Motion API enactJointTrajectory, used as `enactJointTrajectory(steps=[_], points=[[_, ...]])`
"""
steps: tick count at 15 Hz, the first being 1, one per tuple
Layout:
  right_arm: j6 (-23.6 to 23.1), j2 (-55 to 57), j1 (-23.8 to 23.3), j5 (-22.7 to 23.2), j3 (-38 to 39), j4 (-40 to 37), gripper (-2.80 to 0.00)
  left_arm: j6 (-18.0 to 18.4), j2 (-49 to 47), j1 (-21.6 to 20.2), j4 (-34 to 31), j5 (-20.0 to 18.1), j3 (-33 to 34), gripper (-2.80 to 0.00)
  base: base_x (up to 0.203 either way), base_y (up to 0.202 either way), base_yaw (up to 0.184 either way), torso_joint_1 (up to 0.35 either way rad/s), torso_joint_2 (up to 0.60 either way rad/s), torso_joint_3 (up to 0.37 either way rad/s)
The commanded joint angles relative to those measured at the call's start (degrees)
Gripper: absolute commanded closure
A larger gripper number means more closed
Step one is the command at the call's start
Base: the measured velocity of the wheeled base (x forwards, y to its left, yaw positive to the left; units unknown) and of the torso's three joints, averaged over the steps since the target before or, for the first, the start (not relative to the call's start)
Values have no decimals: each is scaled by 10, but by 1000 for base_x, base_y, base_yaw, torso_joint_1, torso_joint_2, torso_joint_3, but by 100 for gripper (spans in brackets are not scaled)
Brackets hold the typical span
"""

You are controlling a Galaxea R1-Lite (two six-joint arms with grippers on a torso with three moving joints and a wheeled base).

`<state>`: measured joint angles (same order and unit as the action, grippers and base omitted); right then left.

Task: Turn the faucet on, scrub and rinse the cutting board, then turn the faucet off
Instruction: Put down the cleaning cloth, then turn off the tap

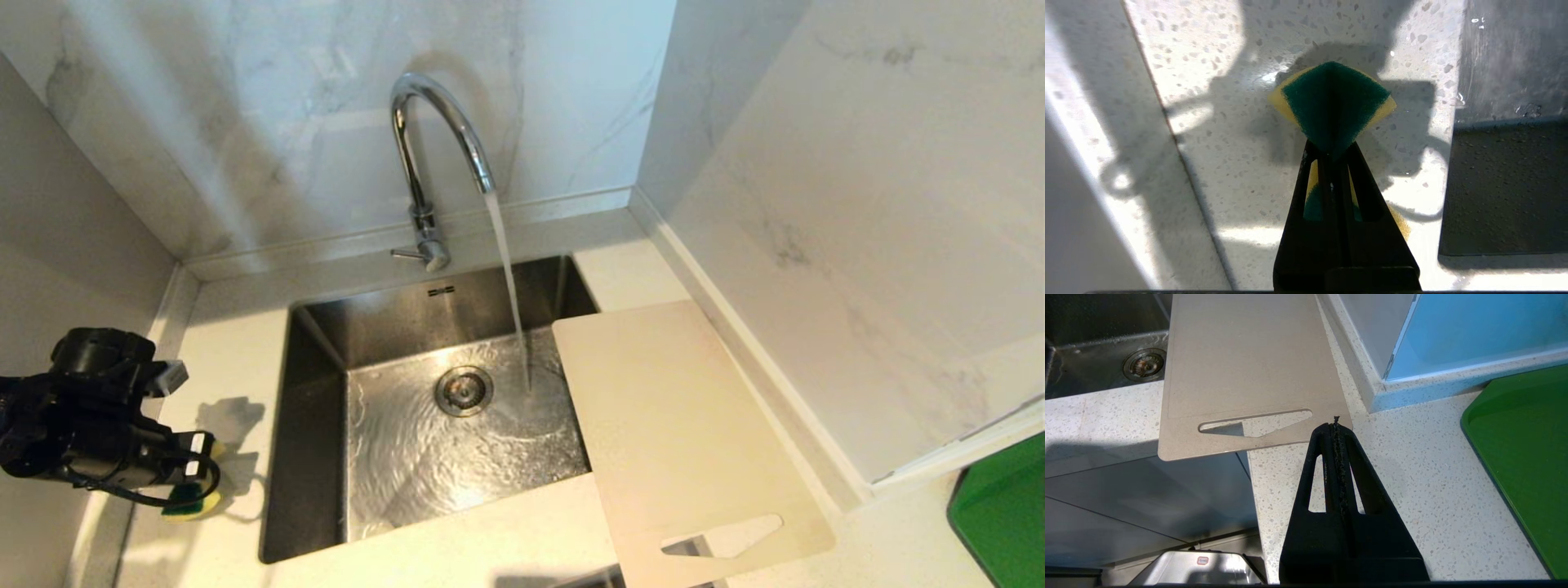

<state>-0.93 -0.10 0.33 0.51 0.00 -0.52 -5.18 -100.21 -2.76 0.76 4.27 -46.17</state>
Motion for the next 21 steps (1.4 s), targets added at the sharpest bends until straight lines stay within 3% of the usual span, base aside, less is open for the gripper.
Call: enactJointTrajectory(steps=[1, 5, 6, 13, 16, 17, 21], points=[[0, 1, 0, 1, 1, 0, 0, 1, 14, -4, 1, 1, 5, 0, 0, 0, 0, 0, 0, 0], [0, 1, 0, 0, 1, 0, 0, 1, 11, -8, 2, 1, 8, 0, 0, 0, 0, 0, 0, 0], [0, 1, 0, 0, 1, 0, 0, 2, 9, -8, 3, 2, 11, -280, 0, 0, 0, 0, 0, 0], [0, 1, 0, 0, 1, 0, 0, 1, 31, -12, 3, 0, 10, -280, 0, 0, 0, 0, 0, 0], [0, 1, 0, 0, 1, 0, 0, 1, 66, -2, -6, -5, -20, -280, 0, 0, 0, 0, 0, 0], [0, 1, 0, 0, 1, 0, 0, 1, 80, 20, -19, -6, -40, 0, 0, 0, 0, 0, 0, 0], [0, 1, 0, 0, 1, 0, 0, -24, 79, 131, -150, 2, -212, 0, 0, 0, 0, 0, 0, 0]])
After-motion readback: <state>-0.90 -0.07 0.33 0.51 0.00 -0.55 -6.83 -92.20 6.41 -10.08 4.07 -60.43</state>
